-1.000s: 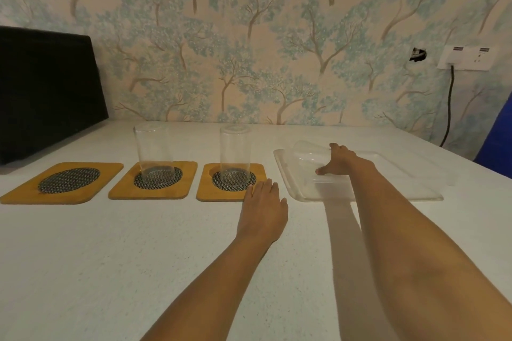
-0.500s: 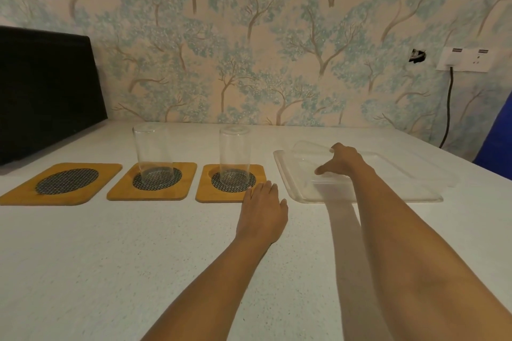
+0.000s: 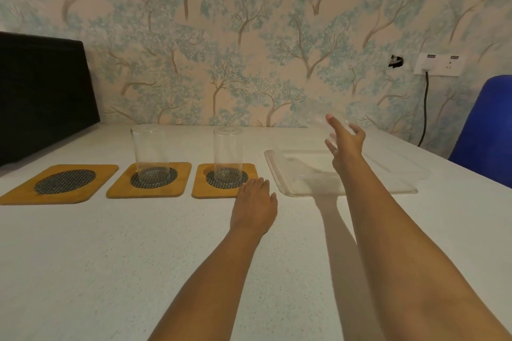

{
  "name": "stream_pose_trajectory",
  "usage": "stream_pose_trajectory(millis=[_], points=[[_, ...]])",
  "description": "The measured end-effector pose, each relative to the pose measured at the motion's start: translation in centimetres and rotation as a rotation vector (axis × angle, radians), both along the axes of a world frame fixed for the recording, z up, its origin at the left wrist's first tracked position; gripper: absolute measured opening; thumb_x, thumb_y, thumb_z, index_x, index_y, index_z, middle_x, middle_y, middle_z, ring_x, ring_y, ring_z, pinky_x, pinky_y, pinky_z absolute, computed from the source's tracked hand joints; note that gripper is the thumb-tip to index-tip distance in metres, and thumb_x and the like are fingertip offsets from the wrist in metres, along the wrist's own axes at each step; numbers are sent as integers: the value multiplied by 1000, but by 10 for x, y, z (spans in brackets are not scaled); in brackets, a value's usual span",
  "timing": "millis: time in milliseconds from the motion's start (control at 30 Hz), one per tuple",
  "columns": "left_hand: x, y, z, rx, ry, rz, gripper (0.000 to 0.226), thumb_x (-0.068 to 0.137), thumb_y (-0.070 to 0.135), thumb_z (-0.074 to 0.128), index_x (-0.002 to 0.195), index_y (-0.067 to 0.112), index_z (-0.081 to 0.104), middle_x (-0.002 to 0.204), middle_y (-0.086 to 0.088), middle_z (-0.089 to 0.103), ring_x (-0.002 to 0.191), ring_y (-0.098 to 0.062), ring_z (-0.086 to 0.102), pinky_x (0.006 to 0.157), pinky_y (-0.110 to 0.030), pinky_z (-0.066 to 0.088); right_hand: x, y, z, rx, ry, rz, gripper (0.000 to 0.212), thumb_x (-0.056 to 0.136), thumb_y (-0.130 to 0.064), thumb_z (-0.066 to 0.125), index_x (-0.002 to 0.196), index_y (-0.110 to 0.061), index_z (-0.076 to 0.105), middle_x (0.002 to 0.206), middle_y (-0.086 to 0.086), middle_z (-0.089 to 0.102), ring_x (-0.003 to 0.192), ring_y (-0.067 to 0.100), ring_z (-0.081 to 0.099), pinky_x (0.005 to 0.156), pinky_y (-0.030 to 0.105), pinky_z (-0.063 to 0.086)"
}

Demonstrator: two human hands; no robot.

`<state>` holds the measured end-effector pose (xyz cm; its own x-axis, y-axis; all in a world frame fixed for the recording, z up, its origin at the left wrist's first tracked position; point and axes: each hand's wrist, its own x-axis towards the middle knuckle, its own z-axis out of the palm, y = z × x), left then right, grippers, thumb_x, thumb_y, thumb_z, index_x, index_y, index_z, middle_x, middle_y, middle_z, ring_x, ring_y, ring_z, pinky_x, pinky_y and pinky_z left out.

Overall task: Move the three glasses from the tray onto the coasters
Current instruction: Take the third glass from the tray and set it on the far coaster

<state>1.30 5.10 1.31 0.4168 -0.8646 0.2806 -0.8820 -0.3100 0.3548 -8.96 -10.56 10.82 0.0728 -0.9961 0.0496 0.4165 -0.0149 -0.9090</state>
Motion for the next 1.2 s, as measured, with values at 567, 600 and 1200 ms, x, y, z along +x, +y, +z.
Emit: stream_pose_trajectory(millis=[567, 600, 1200], points=[[32, 58, -5, -61, -73, 46, 47, 102, 25, 35, 146, 9, 31, 155, -8, 33, 146, -20, 25, 122, -32, 20, 12, 71, 7, 481, -591, 291, 85, 82, -64, 54, 144, -10, 31, 130, 12, 42, 122, 27, 51, 97, 41, 49], [35, 62, -5, -57, -74, 53, 47, 102, 25, 35, 146, 9, 31, 155, -8, 33, 145, -20, 26, 122, -32, 20, 14, 76, 10, 478, -583, 311, 82, 84, -59, 56, 145, -12, 29, 128, 12, 40, 118, 27, 50, 96, 41, 48], [88, 132, -6, 41, -64, 105, 51, 102, 32, 30, 149, 13, 22, 160, -4, 19, 149, -20, 14, 123, -36, 13, 71, 170, 40, -161, 582, 470, 82, 74, -22, 78, 137, -26, 24, 130, 9, 43, 116, 26, 51, 85, 42, 52]])
